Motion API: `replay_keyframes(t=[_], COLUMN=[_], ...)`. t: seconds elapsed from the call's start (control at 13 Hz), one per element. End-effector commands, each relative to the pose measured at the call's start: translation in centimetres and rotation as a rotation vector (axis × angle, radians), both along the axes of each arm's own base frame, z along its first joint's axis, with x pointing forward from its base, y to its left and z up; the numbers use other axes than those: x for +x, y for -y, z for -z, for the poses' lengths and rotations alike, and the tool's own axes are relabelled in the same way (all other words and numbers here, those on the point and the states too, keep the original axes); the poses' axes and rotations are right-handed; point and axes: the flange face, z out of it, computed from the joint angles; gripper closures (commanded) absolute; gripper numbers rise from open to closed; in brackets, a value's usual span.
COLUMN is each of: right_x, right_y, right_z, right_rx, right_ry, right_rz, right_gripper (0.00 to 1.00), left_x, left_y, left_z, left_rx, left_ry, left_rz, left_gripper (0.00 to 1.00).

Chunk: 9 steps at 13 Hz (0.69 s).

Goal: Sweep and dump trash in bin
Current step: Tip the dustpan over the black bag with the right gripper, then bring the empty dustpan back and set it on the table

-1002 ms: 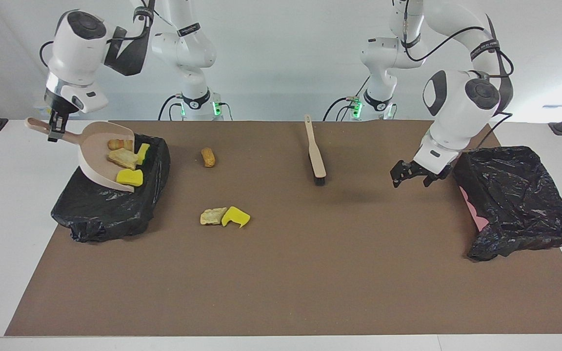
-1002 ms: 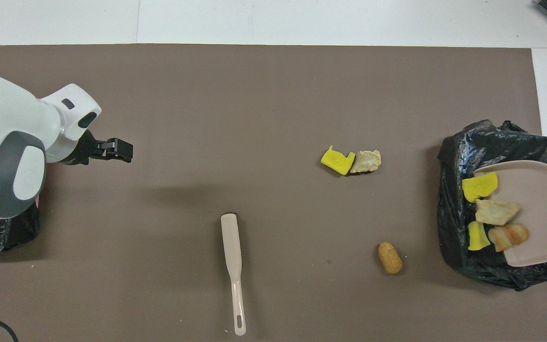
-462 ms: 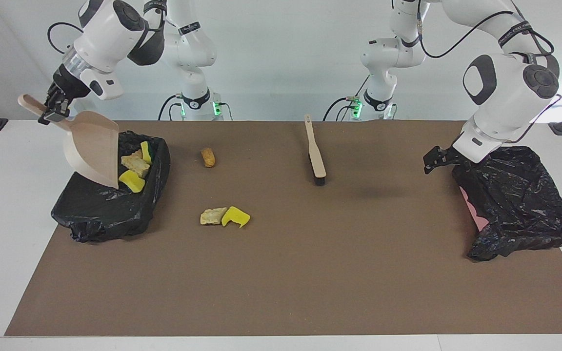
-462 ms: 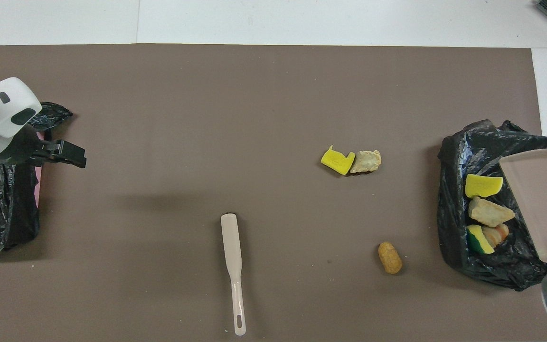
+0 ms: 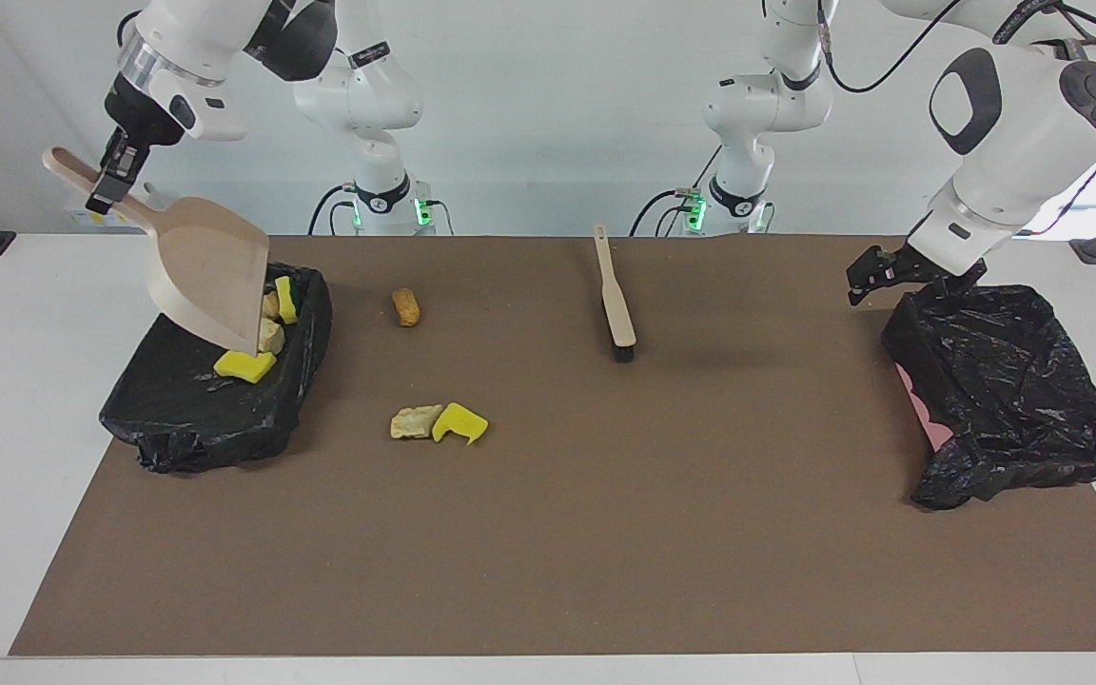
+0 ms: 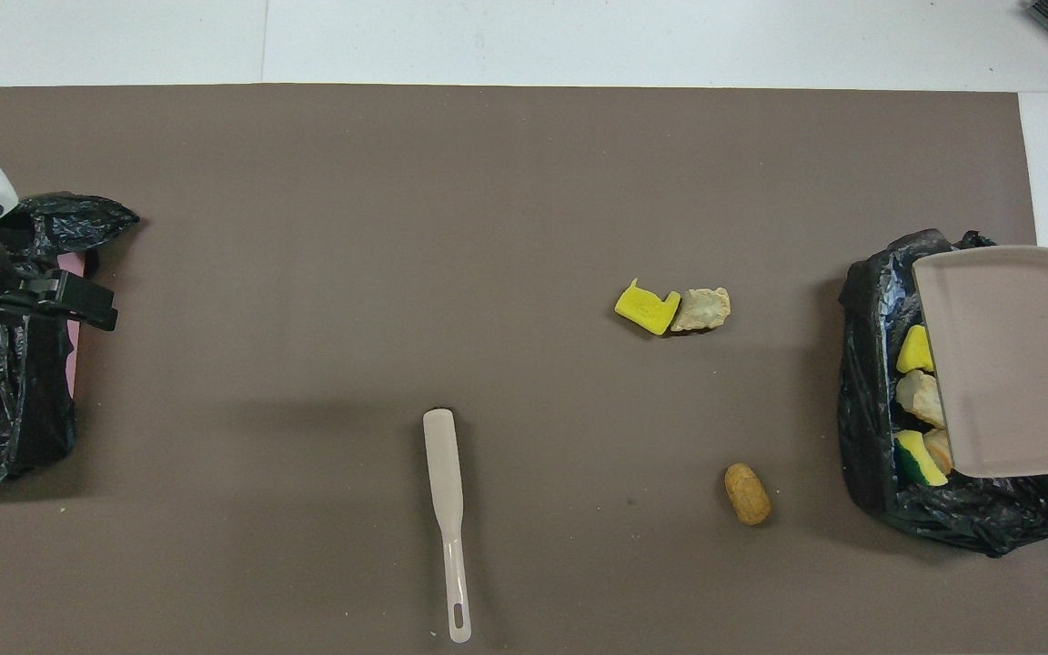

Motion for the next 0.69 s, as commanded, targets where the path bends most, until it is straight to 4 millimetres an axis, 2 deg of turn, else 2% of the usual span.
replay_keyframes(t=[0.0,0.08,0.23,0.39,0.46,0.62], right_x=[2.1,3.3,5.0,6.6,7.4,8.6], right_y=[-1.8,-4.6,-7.9,-8.8,-9.3,-14.3], right_z=[1.3,2.2,2.4,3.2,3.7,5.4], right_rx=[0.152,0.193,0.3,0.467,0.493,0.531], right_ry=[0.094,0.12,0.198,0.285,0.303,0.306], right_rz=[0.126,0.157,0.271,0.469,0.523,0.552], right_gripper=[1.0,1.0,1.0,1.0,1.0,1.0], left_x=[-0.3,-0.3,-0.3,-0.3,-0.3,-0.7], left_y=[-0.3,-0.4,-0.3,-0.3,-0.3,-0.1], left_z=[-2.0,-2.3,-2.5,-2.5,-2.4,-3.1], left_rx=[0.033,0.033,0.028,0.026,0.026,0.025], left_ry=[-0.021,-0.016,-0.004,-0.003,-0.007,0.005], left_rz=[0.015,0.014,0.015,0.016,0.016,0.019], left_gripper=[0.0,0.0,0.0,0.0,0.0,0.0])
